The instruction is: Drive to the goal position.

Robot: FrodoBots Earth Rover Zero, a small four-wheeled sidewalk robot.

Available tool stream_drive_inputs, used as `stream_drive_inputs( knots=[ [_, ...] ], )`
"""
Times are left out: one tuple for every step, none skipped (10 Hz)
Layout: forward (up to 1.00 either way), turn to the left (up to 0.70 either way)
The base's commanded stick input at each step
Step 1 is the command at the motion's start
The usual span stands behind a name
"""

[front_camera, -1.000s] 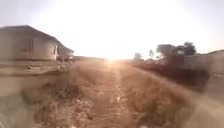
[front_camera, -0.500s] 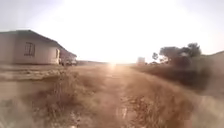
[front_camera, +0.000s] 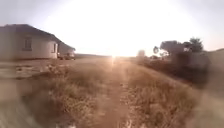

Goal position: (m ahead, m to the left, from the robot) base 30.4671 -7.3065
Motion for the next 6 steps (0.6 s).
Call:
stream_drive_inputs(
  knots=[
    [0.7,-0.2],
    [0.7,-0.35],
    [0.7,-0.35],
    [0.7,-0.32],
    [0.7,-0.07],
    [0.7,0.0]
  ],
)
